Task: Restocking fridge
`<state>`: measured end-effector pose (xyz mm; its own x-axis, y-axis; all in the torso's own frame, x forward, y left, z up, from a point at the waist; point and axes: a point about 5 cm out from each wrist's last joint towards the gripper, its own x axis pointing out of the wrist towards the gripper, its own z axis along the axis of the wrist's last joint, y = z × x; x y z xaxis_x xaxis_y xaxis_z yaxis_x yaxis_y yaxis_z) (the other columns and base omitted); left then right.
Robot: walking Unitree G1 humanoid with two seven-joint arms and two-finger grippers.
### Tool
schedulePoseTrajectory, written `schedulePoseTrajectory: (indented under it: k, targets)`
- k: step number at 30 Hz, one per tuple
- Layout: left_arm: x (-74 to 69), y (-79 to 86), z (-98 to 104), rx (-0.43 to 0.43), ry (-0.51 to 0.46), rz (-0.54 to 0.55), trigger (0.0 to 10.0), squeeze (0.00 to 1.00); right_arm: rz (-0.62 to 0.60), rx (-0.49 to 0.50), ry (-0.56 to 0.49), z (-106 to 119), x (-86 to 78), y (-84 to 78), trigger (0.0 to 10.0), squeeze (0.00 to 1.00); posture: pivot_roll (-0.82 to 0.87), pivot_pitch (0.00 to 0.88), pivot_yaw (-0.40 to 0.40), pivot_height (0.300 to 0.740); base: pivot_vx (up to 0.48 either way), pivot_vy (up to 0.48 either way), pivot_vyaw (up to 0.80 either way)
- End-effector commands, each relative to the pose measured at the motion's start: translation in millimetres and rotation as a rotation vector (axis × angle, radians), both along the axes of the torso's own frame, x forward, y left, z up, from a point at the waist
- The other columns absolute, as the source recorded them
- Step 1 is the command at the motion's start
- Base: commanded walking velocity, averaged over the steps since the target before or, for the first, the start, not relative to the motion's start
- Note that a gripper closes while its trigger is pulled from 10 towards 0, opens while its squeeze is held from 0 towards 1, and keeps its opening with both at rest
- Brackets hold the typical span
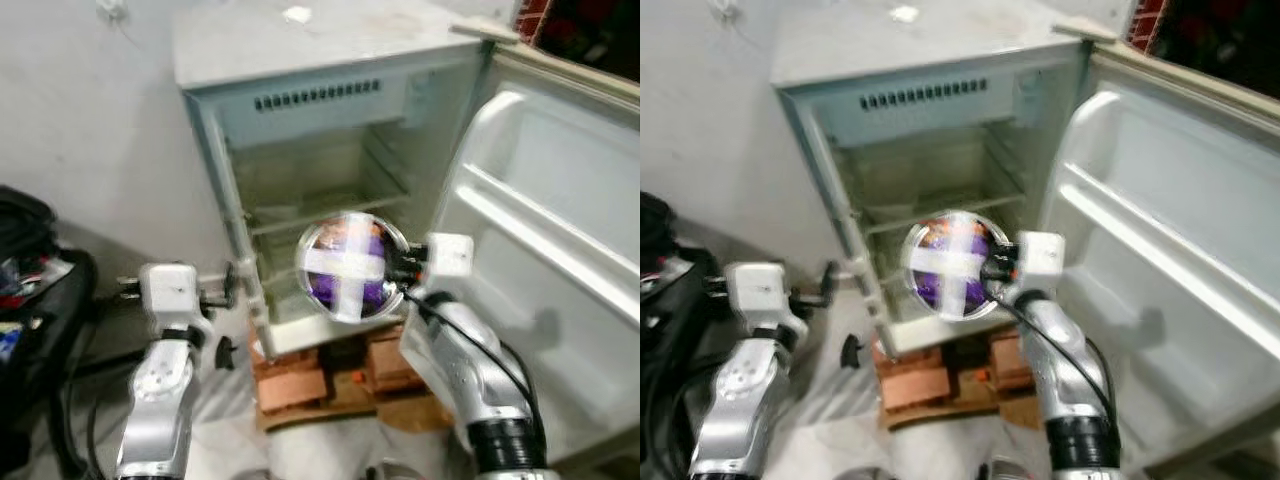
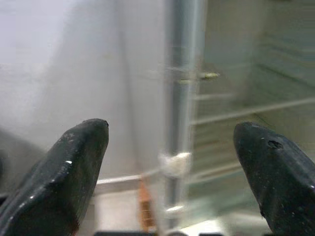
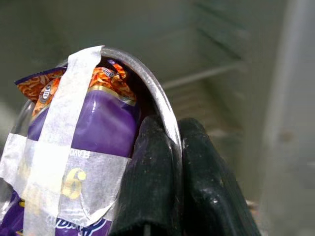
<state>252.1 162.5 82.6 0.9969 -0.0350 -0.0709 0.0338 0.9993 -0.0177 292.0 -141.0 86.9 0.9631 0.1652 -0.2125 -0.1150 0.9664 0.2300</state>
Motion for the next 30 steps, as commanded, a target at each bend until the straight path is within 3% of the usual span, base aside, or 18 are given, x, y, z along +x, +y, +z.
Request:
schedulePoseTrajectory:
  k: [1, 8, 25, 30]
  targets:
    - [-0.7, 8.8, 3.0, 0.025, -0.011, 0.012, 10.0, 0.0, 0.009, 0.019, -0.053, 11.2, 4.0, 7.4, 10.0, 0.0, 0.1, 0.006, -0.008, 0.74, 0.0, 0.0, 0.0]
    - [-0.1, 5.6, 5.3, 0.032, -0.027, -0.014, 10.0, 0.0, 0.031, 0.004, -0.078, 13.7, 3.3, 9.6, 10.0, 0.0, 0.09, 0.007, -0.008, 0.74, 0.0, 0.0, 0.07]
    - [-0.7, 3.3, 4.0, 0.04, -0.021, -0.027, 10.0, 0.0, -0.01, -0.006, -0.071, 12.6, 4.9, 4.3, 10.0, 0.0, 0.09, 0.011, -0.008, 0.74, 0.34, 0.0, 0.07]
    - [-1.1, 3.1, 4.0, 0.05, -0.019, -0.026, 10.0, 0.0, -0.053, 0.072, -0.058, 12.5, 5.6, 2.3, 10.0, 0.0, 0.09, 0.013, -0.008, 0.74, 0.346, -0.132, 0.0]
